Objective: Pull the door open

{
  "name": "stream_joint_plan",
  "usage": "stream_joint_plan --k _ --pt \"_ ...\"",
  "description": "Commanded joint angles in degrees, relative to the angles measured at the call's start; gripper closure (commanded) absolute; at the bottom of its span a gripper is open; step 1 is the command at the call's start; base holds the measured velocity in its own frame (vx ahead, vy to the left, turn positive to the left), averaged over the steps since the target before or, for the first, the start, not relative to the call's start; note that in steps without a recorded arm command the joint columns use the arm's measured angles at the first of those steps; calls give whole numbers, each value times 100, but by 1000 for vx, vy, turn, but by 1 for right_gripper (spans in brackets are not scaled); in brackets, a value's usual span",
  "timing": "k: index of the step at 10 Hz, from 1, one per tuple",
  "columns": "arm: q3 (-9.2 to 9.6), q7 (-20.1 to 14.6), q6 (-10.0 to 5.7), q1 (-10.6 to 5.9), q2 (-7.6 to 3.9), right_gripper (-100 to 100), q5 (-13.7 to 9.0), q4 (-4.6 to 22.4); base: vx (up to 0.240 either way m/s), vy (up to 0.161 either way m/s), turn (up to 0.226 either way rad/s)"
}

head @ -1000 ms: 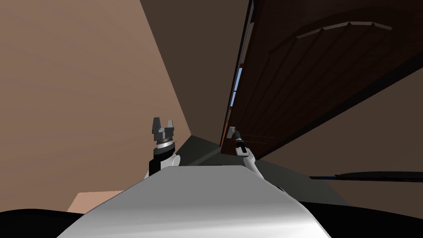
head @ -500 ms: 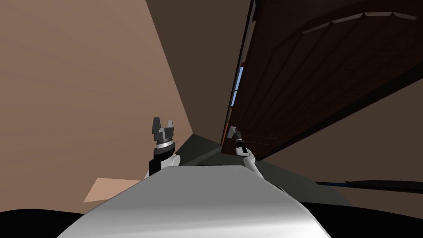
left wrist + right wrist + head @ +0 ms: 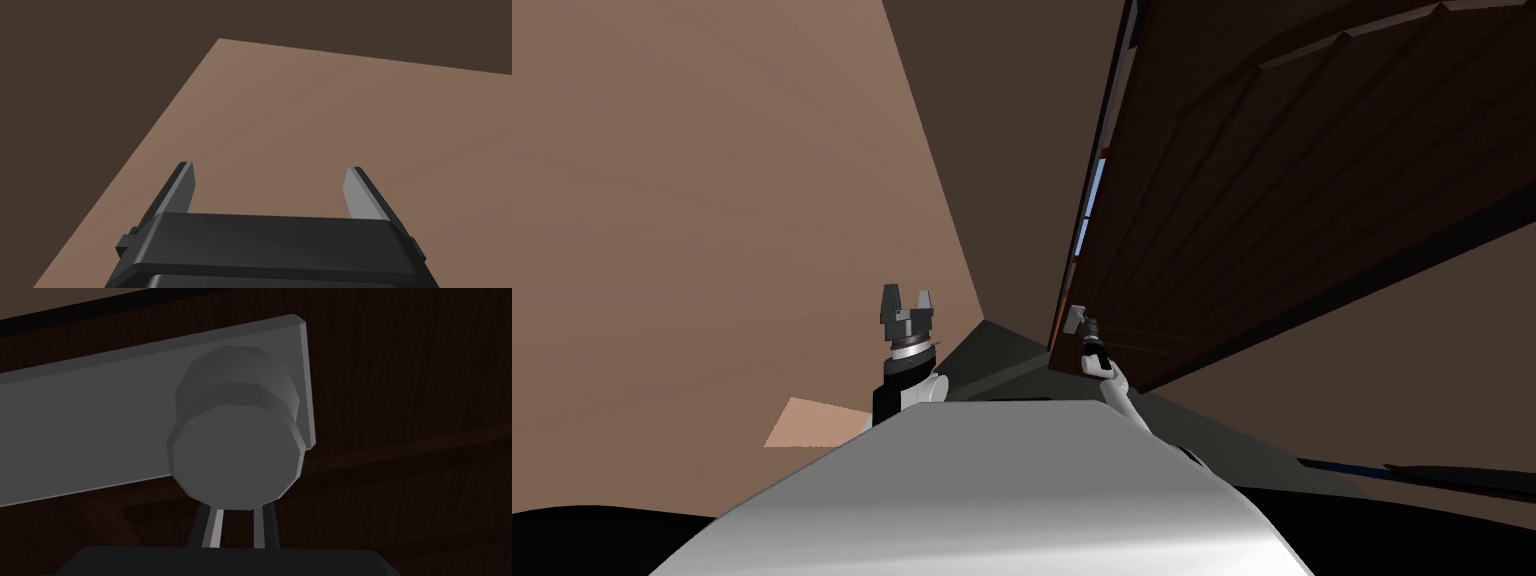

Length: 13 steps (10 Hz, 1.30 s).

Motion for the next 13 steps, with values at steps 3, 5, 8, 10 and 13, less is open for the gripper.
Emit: stream_joint_plan --k 3,5,8,10,13 --pt "96 -554 -5 -45 22 100 -559 -108 -56 -20 84" --pt "52 -771 112 83 53 -100 -798 -134 -84 -47 117" --pt "59 -1123 135 84 155 -100 -1107 -192 -82 2 65" --pt "65 -1429 155 85 244 -100 -1375 -243 -92 -11 66" --pt "75 -1920 188 88 394 -100 -1828 -328 -101 -41 83"
